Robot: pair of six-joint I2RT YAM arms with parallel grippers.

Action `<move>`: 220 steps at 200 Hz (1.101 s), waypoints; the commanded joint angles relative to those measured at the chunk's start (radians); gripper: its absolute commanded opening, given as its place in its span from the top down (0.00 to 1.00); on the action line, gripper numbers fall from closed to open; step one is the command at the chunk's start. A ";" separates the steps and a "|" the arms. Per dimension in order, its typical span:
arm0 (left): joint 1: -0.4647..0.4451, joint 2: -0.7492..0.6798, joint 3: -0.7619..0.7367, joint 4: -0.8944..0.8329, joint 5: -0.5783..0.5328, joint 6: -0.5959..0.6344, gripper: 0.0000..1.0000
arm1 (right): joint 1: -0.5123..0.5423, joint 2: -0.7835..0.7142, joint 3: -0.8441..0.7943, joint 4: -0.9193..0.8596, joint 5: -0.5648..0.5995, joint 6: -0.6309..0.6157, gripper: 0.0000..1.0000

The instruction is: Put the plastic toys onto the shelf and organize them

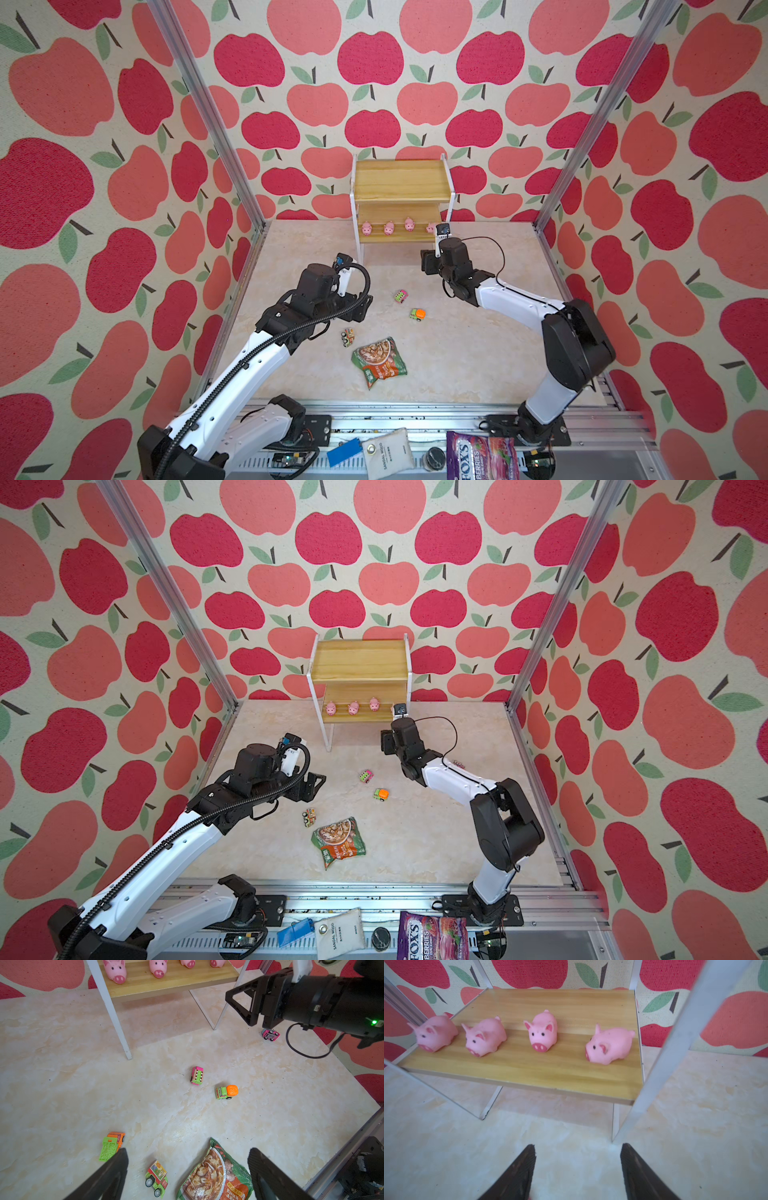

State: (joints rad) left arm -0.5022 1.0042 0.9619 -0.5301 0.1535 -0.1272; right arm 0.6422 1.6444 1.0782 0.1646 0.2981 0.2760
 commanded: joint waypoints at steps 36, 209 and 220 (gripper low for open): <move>0.044 0.019 -0.001 -0.001 0.001 0.009 0.07 | 0.013 -0.348 -0.238 -0.325 -0.176 0.011 0.16; 0.152 0.148 0.126 -0.197 0.056 -0.189 0.08 | -0.508 -0.125 0.135 -0.303 -0.718 0.274 0.54; 0.155 0.126 0.145 -0.227 0.054 -0.169 0.11 | -0.518 -0.068 0.204 -0.338 -0.750 0.298 0.66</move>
State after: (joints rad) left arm -0.3519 1.1702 1.0389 -0.6342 0.1753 -0.3431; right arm 0.1482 1.4933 1.1675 -0.2016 -0.2871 0.5037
